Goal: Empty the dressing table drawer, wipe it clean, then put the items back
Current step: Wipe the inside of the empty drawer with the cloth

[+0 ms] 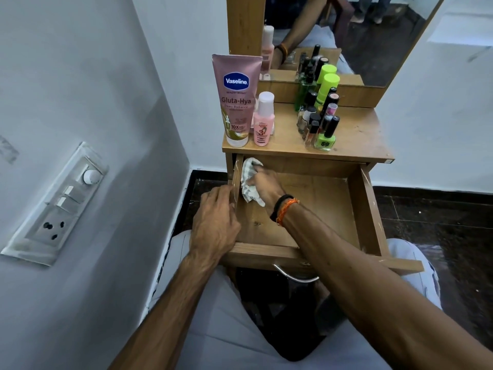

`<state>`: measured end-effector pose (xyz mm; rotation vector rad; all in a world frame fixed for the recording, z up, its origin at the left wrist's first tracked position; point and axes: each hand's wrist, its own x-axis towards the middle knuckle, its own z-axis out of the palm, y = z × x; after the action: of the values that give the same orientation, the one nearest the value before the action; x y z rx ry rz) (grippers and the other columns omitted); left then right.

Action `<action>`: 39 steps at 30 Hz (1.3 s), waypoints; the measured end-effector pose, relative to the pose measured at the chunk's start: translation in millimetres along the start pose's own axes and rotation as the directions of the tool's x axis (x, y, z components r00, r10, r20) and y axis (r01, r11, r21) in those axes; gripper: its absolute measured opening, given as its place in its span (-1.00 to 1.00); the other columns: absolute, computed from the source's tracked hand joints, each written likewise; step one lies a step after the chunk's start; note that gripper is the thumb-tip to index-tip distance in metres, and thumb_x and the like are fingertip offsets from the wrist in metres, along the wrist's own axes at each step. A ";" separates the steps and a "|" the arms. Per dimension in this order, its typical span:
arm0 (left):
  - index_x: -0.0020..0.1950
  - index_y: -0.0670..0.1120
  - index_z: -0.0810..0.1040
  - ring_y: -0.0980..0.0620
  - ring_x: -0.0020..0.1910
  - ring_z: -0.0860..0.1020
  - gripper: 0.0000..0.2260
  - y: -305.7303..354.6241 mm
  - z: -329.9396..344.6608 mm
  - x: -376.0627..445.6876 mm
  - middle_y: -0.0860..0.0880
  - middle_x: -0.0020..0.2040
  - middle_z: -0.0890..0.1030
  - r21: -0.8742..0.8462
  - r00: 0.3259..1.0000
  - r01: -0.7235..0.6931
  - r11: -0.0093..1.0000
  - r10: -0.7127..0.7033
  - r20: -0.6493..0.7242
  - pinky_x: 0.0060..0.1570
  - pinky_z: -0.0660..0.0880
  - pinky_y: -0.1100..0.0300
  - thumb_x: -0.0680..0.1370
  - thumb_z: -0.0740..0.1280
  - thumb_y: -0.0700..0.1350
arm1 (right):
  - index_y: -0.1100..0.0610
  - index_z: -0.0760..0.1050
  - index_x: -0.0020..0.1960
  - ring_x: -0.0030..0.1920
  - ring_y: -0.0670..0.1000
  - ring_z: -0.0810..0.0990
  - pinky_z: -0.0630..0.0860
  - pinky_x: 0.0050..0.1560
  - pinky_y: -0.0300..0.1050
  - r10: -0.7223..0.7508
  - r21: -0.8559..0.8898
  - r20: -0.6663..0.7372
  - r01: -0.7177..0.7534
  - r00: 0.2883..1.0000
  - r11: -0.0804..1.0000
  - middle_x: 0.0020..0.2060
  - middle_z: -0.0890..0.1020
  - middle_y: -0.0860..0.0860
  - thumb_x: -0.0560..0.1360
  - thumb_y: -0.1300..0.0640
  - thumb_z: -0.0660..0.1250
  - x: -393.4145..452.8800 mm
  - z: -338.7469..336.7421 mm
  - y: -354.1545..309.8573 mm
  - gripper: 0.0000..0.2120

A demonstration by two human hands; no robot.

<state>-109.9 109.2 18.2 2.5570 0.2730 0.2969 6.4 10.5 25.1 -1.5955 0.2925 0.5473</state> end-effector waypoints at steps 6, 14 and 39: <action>0.39 -0.14 0.45 -0.09 0.30 0.43 -0.64 -2.1 1.3 1.6 -0.11 0.33 0.52 -0.034 1.000 0.024 0.999 -0.024 -0.003 0.24 0.42 0.02 0.58 0.20 -0.24 | 0.12 0.57 0.29 0.10 0.02 0.62 0.56 0.12 -0.03 0.102 -0.482 0.335 0.078 0.937 0.873 0.16 0.66 0.03 0.64 0.20 0.22 -32.2 -42.1 16.7 -0.73; 0.40 -0.16 0.42 -0.14 0.33 0.41 -0.61 -1.1 1.2 1.4 -0.15 0.35 0.50 -0.014 0.999 0.035 0.999 -0.035 0.039 0.25 0.40 -0.02 0.57 0.13 -0.17 | 0.15 0.55 -0.23 -0.07 0.09 0.72 0.66 0.04 -0.01 0.021 -0.404 0.344 0.128 0.939 0.906 -0.14 0.71 0.15 0.55 0.32 0.36 -29.3 -29.0 21.4 -0.81; 0.01 -0.05 0.46 0.04 -0.04 0.43 -0.58 0.0 1.5 1.0 0.06 -0.09 0.48 -0.159 0.987 0.126 0.979 -0.139 -0.078 -0.02 0.28 0.15 0.68 -0.07 0.18 | 0.30 0.55 0.21 0.03 0.15 0.69 0.63 0.13 0.04 0.264 -0.083 0.529 -0.261 0.806 0.962 0.01 0.71 0.18 0.54 0.30 0.26 -32.0 -37.9 31.3 -0.73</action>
<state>-108.6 108.6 17.1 2.3644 0.4348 0.3664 -29.9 -34.5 15.3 -1.3454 0.0834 1.1863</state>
